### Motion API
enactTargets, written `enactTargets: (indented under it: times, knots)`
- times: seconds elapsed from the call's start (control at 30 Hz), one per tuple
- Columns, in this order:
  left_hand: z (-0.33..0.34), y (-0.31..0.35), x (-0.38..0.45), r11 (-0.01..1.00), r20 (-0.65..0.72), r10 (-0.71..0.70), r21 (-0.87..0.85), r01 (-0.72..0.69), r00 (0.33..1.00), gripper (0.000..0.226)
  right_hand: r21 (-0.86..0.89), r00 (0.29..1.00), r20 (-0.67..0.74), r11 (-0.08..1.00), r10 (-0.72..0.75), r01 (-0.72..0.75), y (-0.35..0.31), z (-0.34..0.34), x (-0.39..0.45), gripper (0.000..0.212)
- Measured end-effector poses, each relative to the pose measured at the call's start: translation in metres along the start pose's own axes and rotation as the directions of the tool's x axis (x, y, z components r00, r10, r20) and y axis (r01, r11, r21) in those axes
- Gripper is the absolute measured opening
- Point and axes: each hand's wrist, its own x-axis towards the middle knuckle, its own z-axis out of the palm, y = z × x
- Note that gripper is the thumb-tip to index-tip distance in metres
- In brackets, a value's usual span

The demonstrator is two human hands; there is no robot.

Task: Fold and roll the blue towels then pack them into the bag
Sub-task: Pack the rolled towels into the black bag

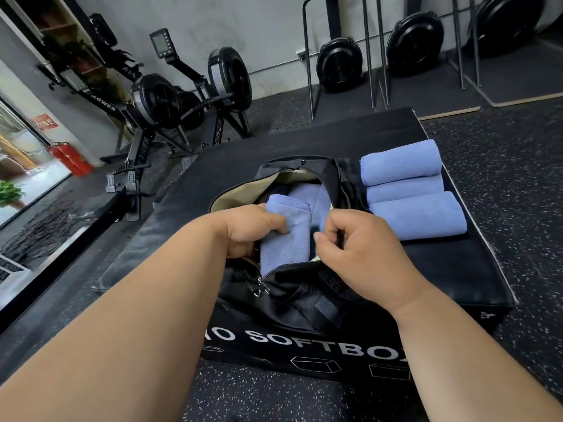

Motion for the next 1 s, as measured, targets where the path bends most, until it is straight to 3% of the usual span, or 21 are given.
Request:
enactTargets:
  times: [0.13, 0.27, 0.4, 0.67, 0.83, 0.93, 1.0]
  knots:
    - [0.001, -0.007, 0.004, 0.994, 0.003, -0.091, 0.067, 0.09, 0.996, 0.06, 0.009, 1.0, 0.011, 1.0, 0.013, -0.013, 0.0, 0.0, 0.0, 0.033]
    - [0.002, -0.01, -0.001, 0.984, -0.019, -0.147, 0.098, 0.148, 0.989, 0.053, 0.016, 0.999, 0.029, 0.999, 0.03, -0.03, -0.001, -0.001, -0.001, 0.034]
    - [0.004, -0.018, -0.004, 0.982, -0.009, -0.149, 0.119, 0.149, 0.989, 0.102, 0.008, 0.999, 0.043, 1.0, 0.024, -0.024, -0.003, 0.0, -0.003, 0.035]
    - [0.0, -0.007, -0.022, 0.922, 0.13, -0.259, 0.328, 0.205, 0.957, 0.056, 0.046, 0.999, 0.047, 0.999, 0.011, -0.013, -0.006, 0.002, -0.004, 0.035]
    - [0.001, -0.023, -0.016, 0.966, 0.145, -0.224, 0.165, 0.2, 0.964, 0.084, 0.04, 0.999, 0.035, 0.999, 0.017, -0.018, -0.005, 0.003, -0.003, 0.035]
    - [0.008, -0.027, -0.019, 0.968, 0.048, -0.171, 0.197, 0.158, 0.984, 0.047, 0.032, 0.999, 0.032, 0.999, 0.015, -0.016, -0.005, 0.004, -0.004, 0.035]
    - [0.014, -0.025, -0.023, 0.953, 0.0, -0.157, 0.263, 0.152, 0.988, 0.034, 0.033, 0.999, 0.031, 0.999, 0.019, -0.02, -0.004, 0.005, -0.003, 0.036]
